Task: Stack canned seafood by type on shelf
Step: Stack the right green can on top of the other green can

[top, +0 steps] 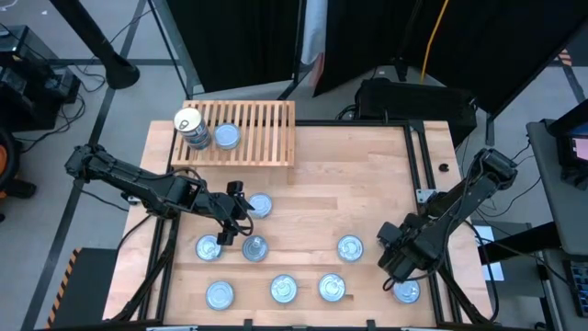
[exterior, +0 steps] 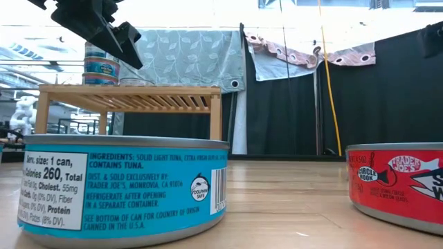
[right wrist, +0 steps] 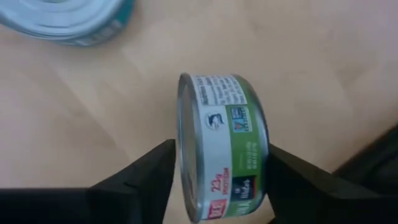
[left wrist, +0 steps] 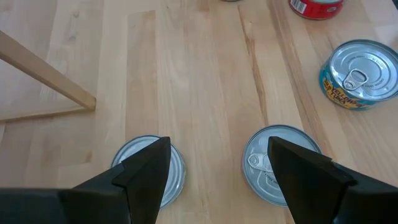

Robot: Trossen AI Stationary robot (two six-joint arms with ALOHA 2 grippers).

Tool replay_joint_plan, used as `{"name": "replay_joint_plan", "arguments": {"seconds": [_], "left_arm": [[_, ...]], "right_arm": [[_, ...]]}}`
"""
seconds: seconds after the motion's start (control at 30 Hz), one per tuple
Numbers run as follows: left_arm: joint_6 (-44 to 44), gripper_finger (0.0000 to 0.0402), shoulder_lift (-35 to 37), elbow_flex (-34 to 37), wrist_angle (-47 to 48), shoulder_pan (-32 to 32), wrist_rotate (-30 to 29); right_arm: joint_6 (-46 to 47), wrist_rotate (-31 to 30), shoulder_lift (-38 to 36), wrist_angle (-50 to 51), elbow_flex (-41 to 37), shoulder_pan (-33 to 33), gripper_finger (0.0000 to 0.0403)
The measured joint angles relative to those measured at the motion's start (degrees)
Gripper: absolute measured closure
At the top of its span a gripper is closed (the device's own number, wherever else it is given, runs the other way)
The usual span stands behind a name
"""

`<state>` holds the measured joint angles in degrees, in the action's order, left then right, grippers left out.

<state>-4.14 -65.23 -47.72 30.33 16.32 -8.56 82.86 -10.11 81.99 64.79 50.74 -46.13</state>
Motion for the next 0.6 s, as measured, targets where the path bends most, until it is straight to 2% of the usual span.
{"name": "replay_joint_plan", "arguments": {"seconds": [0.23,0.4,0.6], "left_arm": [[0.0,0.0128,0.02,0.0,0.0,0.0,-0.02],[0.18,0.0128,0.03,-0.04,-0.26,0.0,-0.02],[0.52,0.0128,0.88,-4.24,-0.37,0.49,0.6]], "right_arm": [[-1.02,0.12,-0.1,-4.66,0.09,0.14,0.028],[-1.55,0.58,-0.64,-6.76,0.5,1.42,0.0283],[-5.15,1.19,-3.21,-4.83,6.99,3.42,0.0258]]}}
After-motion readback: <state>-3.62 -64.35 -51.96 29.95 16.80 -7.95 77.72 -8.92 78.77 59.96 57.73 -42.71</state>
